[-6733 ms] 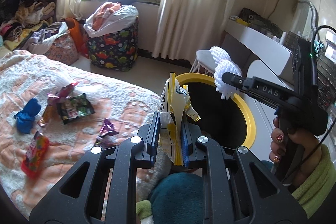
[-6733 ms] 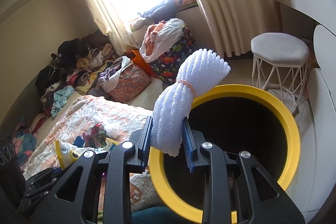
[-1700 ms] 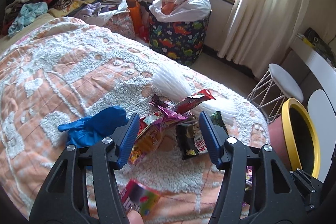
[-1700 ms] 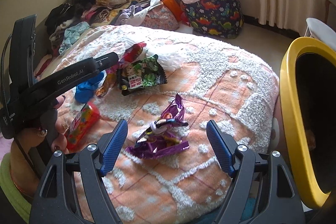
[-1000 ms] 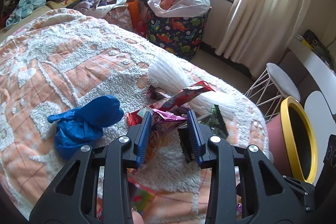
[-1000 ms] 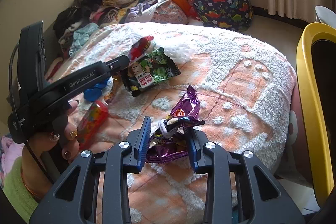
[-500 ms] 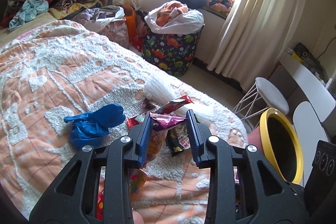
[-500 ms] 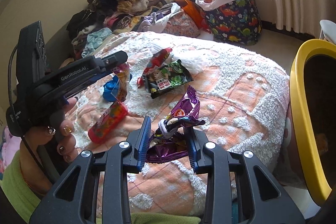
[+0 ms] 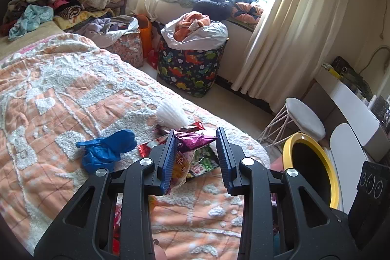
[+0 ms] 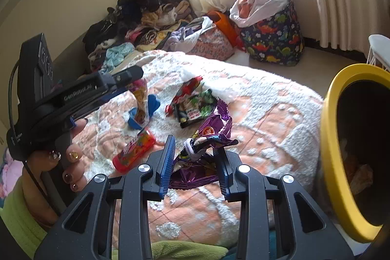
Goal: Collect trash
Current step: 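Carry the pink and purple wrappers over the yellow-rimmed bin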
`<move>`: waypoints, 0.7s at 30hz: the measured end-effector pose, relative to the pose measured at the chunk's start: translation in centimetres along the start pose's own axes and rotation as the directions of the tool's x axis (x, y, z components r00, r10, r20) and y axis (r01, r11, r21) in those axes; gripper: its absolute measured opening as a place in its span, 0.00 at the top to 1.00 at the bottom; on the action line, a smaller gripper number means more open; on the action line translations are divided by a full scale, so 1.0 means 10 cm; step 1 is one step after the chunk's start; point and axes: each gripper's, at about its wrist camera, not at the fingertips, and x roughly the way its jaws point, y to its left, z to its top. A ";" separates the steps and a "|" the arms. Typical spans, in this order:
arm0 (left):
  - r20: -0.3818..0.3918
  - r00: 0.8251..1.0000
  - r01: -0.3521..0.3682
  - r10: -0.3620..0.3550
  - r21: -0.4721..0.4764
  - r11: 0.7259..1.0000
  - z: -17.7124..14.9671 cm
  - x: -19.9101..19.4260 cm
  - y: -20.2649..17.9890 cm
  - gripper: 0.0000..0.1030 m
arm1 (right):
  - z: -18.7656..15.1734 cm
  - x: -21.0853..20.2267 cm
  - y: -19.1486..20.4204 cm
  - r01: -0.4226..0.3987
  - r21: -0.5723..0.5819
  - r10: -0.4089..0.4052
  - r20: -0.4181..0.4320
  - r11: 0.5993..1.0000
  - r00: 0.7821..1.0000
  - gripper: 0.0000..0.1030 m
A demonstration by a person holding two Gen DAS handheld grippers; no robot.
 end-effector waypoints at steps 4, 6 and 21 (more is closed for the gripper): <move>-0.001 1.000 0.014 -0.014 0.018 1.000 0.00 0.00 -0.09 0.75 | 0.04 -0.12 -0.09 0.022 0.008 -0.023 0.030 1.000 0.999 0.70; -0.002 1.000 0.020 -0.020 0.025 0.999 0.00 0.00 -0.14 0.75 | 0.06 -0.18 -0.16 0.034 0.016 -0.035 0.045 0.999 0.998 0.70; -0.019 0.997 0.074 -0.073 0.084 0.994 -0.06 0.03 -0.58 0.75 | 0.17 -0.60 -0.70 0.127 0.112 -0.142 0.135 0.986 0.981 0.70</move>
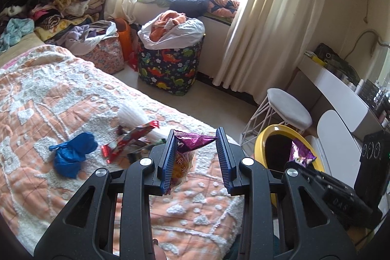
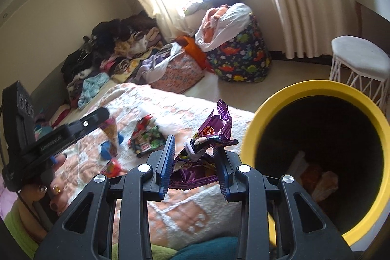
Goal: Collect trash
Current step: 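Carry the pink and purple wrappers over the yellow-rimmed bin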
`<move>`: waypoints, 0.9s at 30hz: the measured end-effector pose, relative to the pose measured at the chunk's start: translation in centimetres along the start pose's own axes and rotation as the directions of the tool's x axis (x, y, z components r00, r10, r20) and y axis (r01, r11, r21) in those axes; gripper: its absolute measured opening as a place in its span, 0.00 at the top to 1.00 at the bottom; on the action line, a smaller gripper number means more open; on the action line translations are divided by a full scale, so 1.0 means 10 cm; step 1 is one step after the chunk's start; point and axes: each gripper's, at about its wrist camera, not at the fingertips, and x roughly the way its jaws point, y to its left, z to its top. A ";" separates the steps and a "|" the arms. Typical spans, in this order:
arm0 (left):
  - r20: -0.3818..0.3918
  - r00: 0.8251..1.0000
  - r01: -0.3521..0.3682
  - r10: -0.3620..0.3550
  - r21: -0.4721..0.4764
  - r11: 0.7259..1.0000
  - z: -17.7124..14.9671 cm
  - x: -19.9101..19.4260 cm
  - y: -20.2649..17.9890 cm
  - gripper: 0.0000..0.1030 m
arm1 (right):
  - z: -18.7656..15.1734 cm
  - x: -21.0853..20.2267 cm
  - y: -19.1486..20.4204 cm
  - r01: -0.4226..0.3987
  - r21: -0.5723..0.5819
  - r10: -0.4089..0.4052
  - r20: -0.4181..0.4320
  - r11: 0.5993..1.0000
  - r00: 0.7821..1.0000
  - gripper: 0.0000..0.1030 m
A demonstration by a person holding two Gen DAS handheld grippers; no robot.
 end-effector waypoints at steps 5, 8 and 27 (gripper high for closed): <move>-0.004 1.000 0.019 -0.019 0.021 1.000 -0.01 0.01 -0.16 0.75 | 0.03 -0.10 -0.17 0.036 0.022 -0.036 0.028 0.999 0.999 0.70; -0.006 1.000 0.030 -0.030 0.038 0.999 -0.02 0.02 -0.24 0.75 | 0.06 -0.14 -0.25 0.049 0.042 -0.050 0.040 0.998 0.998 0.70; -0.031 0.995 0.093 -0.090 0.111 0.989 -0.05 0.11 -0.66 0.75 | 0.16 -0.37 -0.71 0.128 0.107 -0.139 0.101 0.986 0.985 0.70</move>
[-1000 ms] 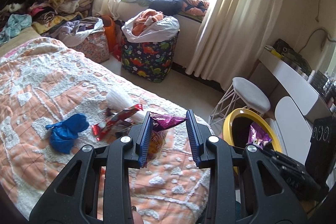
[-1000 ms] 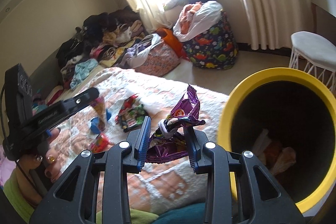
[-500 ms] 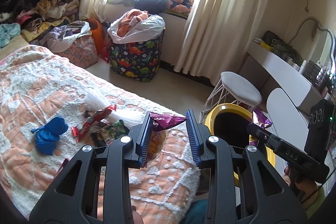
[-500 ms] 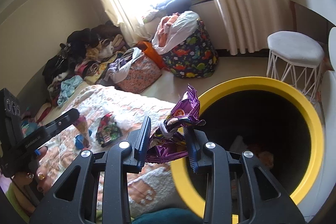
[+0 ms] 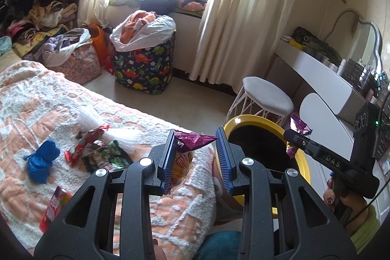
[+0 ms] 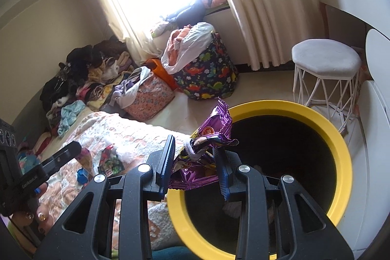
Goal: Collect trash
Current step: 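Carry the pink and purple wrappers over the yellow-rimmed bin, then open both tools to drop the wrappers into the bin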
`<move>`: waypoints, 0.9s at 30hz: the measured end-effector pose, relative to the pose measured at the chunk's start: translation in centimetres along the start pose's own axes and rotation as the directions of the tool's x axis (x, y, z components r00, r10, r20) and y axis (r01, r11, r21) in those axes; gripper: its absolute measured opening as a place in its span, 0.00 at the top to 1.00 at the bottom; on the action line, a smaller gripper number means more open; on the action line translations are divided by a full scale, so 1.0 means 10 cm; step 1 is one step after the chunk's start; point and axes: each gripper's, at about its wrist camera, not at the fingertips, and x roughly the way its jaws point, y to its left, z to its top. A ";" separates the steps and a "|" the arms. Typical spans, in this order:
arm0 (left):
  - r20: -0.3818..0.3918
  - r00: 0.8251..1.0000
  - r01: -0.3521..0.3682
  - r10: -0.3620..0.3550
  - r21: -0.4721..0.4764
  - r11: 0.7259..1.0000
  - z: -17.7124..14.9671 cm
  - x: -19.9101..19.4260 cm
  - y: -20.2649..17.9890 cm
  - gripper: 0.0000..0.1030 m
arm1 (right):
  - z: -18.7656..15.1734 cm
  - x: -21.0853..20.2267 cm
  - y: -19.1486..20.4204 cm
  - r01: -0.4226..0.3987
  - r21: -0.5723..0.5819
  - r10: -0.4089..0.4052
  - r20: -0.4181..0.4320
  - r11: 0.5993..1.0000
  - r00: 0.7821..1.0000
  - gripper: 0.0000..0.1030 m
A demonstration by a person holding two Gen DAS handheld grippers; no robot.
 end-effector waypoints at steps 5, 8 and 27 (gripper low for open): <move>-0.010 1.000 0.019 -0.019 0.018 1.000 -0.01 0.05 -0.12 0.75 | 0.03 -0.02 -0.12 0.021 0.022 -0.022 0.009 1.000 1.000 0.70; -0.016 0.999 0.032 -0.032 0.016 0.999 -0.01 0.08 -0.17 0.75 | 0.04 -0.03 -0.18 0.039 0.028 -0.040 0.014 0.999 0.999 0.70; -0.057 0.990 0.129 -0.125 0.072 0.989 -0.06 0.37 -0.67 0.75 | 0.02 -0.07 -0.60 0.118 0.107 -0.119 0.010 0.987 0.993 0.70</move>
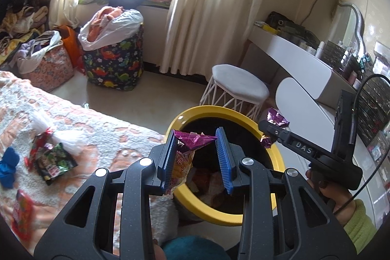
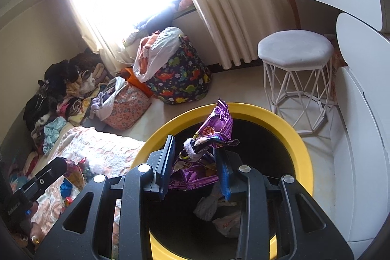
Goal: Collect trash
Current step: 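Open both tools to drop the wrappers into the bin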
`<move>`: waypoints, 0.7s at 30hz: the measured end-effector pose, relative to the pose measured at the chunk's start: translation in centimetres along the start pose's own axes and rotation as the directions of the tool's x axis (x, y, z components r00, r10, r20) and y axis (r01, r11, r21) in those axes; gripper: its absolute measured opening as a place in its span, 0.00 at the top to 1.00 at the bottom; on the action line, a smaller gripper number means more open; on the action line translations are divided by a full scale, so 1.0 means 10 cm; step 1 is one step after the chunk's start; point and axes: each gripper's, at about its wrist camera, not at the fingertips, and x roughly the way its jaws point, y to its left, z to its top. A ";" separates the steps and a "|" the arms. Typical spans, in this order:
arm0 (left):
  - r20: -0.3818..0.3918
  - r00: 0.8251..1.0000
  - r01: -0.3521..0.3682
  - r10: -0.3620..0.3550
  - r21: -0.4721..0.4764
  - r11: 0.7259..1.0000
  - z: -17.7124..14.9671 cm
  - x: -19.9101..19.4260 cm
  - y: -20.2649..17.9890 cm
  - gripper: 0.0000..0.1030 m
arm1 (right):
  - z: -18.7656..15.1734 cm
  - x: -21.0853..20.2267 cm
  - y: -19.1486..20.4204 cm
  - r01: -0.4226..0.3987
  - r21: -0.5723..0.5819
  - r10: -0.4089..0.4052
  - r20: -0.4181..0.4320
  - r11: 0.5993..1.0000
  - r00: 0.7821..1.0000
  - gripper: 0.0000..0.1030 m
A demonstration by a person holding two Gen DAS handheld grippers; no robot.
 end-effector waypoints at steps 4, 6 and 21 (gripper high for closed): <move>-0.013 1.000 0.026 -0.025 0.019 1.000 -0.02 0.09 -0.09 0.75 | 0.00 0.01 -0.07 0.011 0.016 -0.011 -0.004 1.000 1.000 0.70; -0.019 0.999 0.038 -0.038 0.025 0.999 -0.04 0.13 -0.13 0.75 | 0.01 0.01 -0.10 0.017 0.019 -0.017 -0.005 1.000 1.000 0.70; -0.072 0.991 0.116 -0.116 0.000 0.993 -0.10 0.57 -0.32 0.75 | 0.00 0.05 -0.32 0.040 0.073 -0.038 -0.028 0.997 0.999 0.69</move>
